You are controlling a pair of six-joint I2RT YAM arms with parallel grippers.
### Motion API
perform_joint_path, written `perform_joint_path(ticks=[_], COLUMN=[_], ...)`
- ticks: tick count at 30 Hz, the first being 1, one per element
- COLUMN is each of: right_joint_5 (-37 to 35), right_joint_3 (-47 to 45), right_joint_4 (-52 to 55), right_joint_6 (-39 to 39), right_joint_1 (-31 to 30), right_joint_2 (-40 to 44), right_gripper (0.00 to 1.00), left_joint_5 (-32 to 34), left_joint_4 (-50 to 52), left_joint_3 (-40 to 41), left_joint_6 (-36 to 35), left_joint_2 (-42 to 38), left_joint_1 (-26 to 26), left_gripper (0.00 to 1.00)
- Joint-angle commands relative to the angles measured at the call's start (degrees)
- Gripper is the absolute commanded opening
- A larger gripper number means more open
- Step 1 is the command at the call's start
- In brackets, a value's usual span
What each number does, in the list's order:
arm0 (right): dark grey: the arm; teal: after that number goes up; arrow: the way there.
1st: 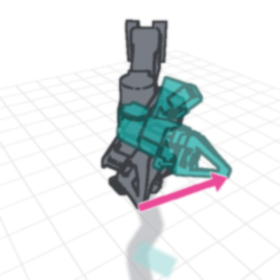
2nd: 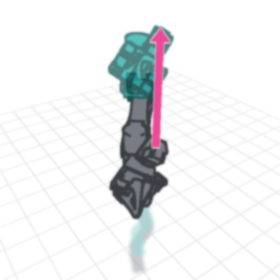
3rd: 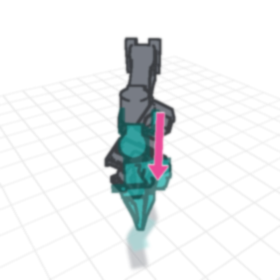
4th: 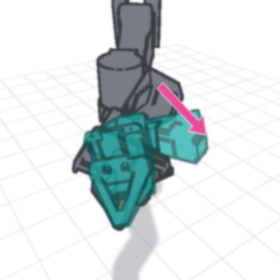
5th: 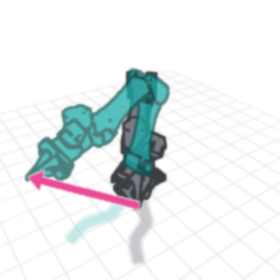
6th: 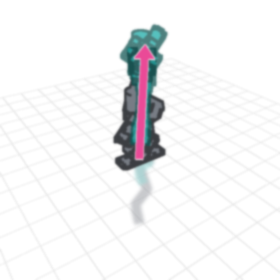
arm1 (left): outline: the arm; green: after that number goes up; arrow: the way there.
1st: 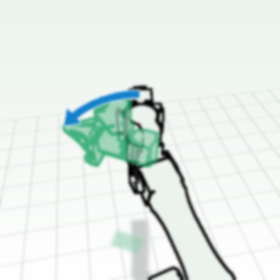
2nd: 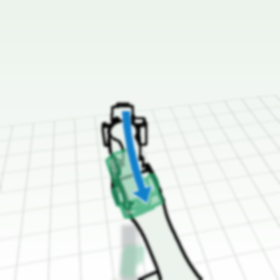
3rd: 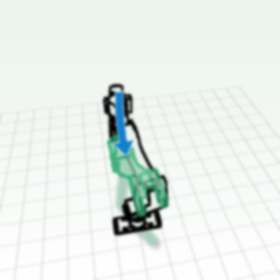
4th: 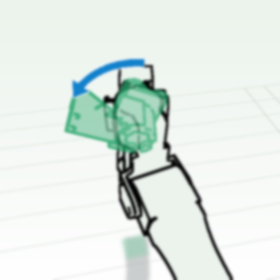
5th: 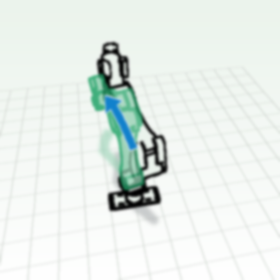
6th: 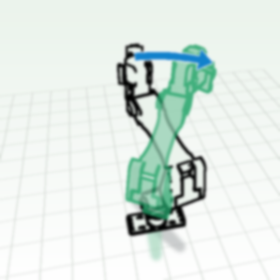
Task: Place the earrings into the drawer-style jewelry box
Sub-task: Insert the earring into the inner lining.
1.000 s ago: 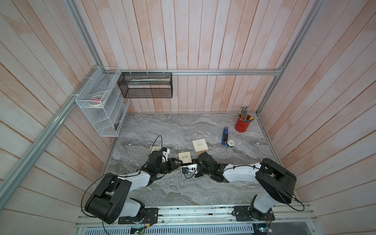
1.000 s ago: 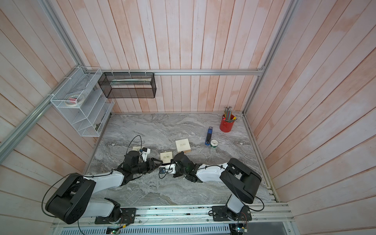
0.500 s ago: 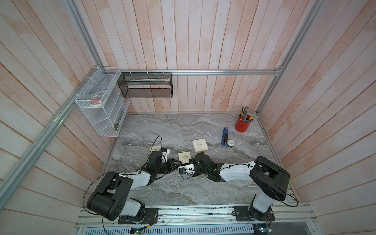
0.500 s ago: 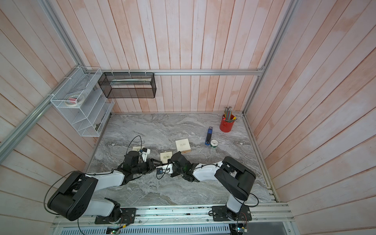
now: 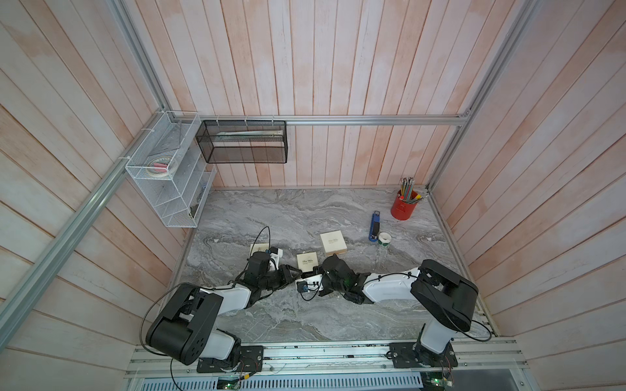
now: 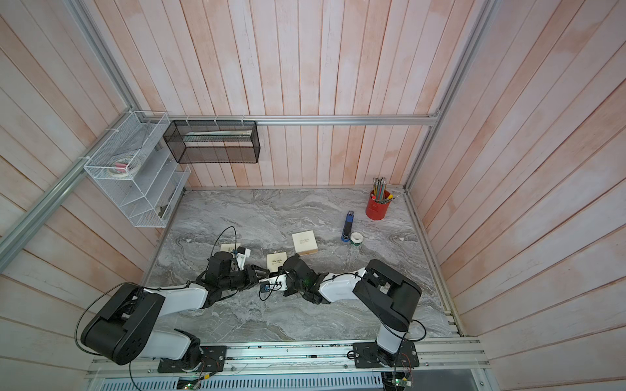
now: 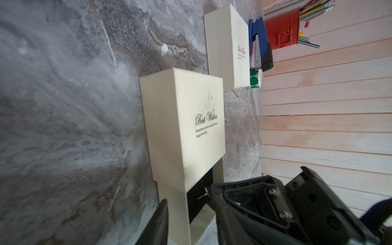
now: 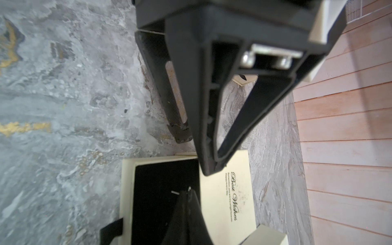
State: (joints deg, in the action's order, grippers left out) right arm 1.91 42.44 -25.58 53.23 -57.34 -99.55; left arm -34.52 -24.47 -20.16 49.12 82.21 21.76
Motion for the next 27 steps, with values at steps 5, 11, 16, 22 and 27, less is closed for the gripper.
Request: perform_joint_path(ticks=[5, 11, 16, 22, 27], right_joint_5=[-1.7, -2.3, -2.8, -3.0, -3.2], right_joint_3=[1.1, 1.3, 1.5, 1.3, 1.4], right_joint_4=[-0.9, -0.9, -0.7, 0.4, 1.2], right_joint_6=[0.7, 1.2, 1.9, 2.6, 3.3], right_joint_1=[-0.7, -1.0, -1.3, -1.6, -2.0], right_joint_2=[-1.3, -2.0, -2.5, -2.5, -2.7], right_gripper=[0.00, 0.00, 0.00, 0.00, 0.00], left_joint_5=[-1.1, -1.2, -1.5, -1.5, -1.5], left_joint_4=[-0.8, -1.0, -1.1, -0.7, -0.8], left_joint_3=[0.1, -0.2, -0.5, -1.1, -1.2], left_joint_6=[-1.2, -1.2, -1.2, -1.6, -1.5], left_joint_2=[1.7, 2.1, 2.6, 3.0, 3.1], left_joint_1=[-0.4, -0.4, -0.3, -0.3, -0.3], left_gripper=[0.37, 0.36, 0.34, 0.33, 0.32])
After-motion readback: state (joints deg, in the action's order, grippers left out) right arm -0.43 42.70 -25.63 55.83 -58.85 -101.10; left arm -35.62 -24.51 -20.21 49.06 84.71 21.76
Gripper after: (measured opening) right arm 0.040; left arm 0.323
